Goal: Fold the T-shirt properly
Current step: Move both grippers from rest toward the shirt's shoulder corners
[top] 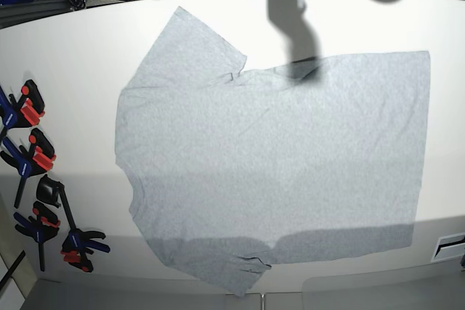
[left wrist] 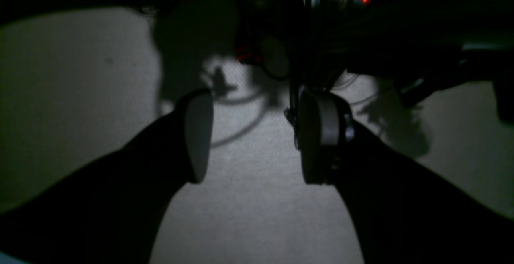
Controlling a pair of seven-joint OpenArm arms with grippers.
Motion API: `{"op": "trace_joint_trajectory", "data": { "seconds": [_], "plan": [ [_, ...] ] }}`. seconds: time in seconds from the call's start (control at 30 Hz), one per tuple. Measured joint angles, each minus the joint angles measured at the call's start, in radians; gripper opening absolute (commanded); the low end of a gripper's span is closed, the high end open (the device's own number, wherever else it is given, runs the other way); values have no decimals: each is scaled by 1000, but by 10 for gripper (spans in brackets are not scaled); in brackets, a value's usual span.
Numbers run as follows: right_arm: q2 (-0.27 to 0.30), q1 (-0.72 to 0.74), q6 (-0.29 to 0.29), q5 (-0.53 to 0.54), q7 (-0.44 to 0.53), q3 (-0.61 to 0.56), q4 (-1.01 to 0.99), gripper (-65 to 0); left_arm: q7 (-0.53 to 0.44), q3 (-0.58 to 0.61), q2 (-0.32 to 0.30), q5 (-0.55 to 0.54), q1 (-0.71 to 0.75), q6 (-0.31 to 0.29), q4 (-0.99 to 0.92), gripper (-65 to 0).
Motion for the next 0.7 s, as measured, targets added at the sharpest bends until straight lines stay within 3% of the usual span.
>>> {"op": "trace_joint_trajectory", "data": {
  "seconds": [0.13,0.23,0.3,0.47,0.6,0.7],
  "plan": [
    [1,-98,11,3,-5,63,190,-385,390,-83,-3,-23,32,10,286,-330],
    [-2,-103,14,-1,-15,84,292,-385,547,-129,-3,-24,56,-1,481,-330],
    [0,-97,17,-31,-5,101,354,-385,603,-157,-2,-18,60,1,598,-330],
    [1,-104,12,-252,-32,107,454,-385,673,-235,-3,28,41,-1,824,-330],
    [1,-72,18,-342,-34,104,505,-385,696,-250,0,99,-15,-3,817,-330],
    [1,-15,15,-341,-51,104,536,-385,690,-253,-2,113,-49,-1,817,-330]
  ]
}}
